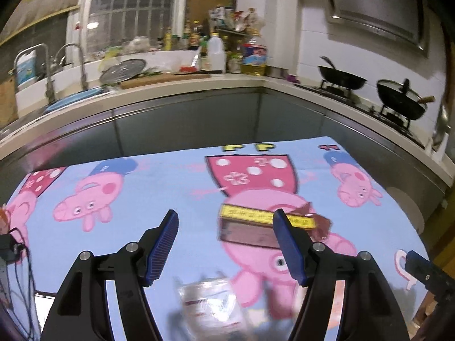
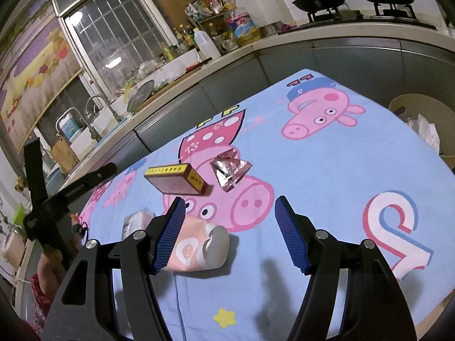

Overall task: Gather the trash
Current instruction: 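Move left tool toward the yellow printed box while right tool approaches the red foil packet, then grasp the yellow box with left tool while right tool grasps the red foil packet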

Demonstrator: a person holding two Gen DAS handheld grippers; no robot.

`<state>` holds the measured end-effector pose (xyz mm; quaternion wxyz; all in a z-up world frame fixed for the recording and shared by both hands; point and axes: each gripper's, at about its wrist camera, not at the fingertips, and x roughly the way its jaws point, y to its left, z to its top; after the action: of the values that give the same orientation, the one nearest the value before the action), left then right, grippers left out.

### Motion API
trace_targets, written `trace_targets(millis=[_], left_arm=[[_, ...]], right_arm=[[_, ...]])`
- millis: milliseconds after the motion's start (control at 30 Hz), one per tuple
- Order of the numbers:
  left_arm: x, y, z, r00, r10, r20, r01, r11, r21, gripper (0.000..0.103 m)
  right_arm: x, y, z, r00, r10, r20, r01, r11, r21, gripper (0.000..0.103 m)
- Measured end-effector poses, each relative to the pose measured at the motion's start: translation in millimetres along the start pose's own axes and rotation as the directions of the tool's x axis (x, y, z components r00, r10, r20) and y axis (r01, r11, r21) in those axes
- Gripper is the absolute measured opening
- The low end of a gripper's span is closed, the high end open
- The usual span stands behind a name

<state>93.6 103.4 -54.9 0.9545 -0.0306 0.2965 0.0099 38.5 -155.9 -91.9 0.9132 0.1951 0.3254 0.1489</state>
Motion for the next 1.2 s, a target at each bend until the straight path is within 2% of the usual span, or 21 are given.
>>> trace_targets(millis=[233,300,467,567,633,733,767,867,1000,1033,1067,1100,1200], left_arm=[[4,47,-17,0.996,0.009,-0.09,-0.015,0.998,-0.065,0.07],[5,53,-24,0.994,-0.004,-0.11,-0.005,0.997,-0.079,0.074],[10,54,-36,0.988,-0.023,-0.153,0.013,0.997,-0.07,0.075],[13,53,-36,0.986,-0.044,-0.161,0.031,0.996,-0.086,0.076],[17,45,-28,0.988,-0.044,-0.147,0.036,0.998,-0.056,0.076],[24,25,-11,0.993,-0.04,-0.113,0.045,0.998,0.042,0.085],[26,19,-5,0.994,-0.042,-0.103,0.05,0.996,0.07,0.085],[33,-1,13,0.997,-0.061,-0.051,0.07,0.979,0.194,0.091],[48,-25,27,0.977,-0.197,-0.088,0.215,0.903,0.372,0.092],[51,-32,28,0.965,-0.24,-0.107,0.263,0.859,0.439,0.092],[53,-36,27,0.961,-0.251,-0.119,0.277,0.835,0.476,0.092],[59,-42,26,0.955,-0.258,-0.144,0.295,0.795,0.53,0.092],[71,-51,24,0.948,-0.255,-0.192,0.318,0.722,0.614,0.092]], right_arm=[[14,4,-4,0.999,0.007,-0.04,-0.008,1.0,-0.014,0.065],[19,5,-4,0.999,0.009,-0.05,-0.01,1.0,-0.021,0.065],[38,11,13,0.997,0.019,-0.081,-0.023,0.999,-0.049,0.065],[53,22,26,0.996,0.019,-0.084,-0.028,0.993,-0.115,0.065],[67,27,31,0.995,0.007,-0.103,-0.024,0.986,-0.166,0.065],[94,29,38,0.989,-0.044,-0.143,0.009,0.972,-0.236,0.065],[105,27,41,0.986,-0.074,-0.15,0.033,0.965,-0.261,0.065],[128,20,46,0.974,-0.112,-0.195,0.053,0.957,-0.285,0.065],[154,14,51,0.955,-0.126,-0.27,0.037,0.95,-0.311,0.065],[159,15,52,0.949,-0.128,-0.289,0.027,0.944,-0.327,0.065],[163,16,51,0.945,-0.129,-0.3,0.019,0.939,-0.344,0.065],[166,18,50,0.941,-0.133,-0.31,0.008,0.927,-0.375,0.065],[177,25,47,0.934,-0.148,-0.325,-0.012,0.896,-0.444,0.066]])
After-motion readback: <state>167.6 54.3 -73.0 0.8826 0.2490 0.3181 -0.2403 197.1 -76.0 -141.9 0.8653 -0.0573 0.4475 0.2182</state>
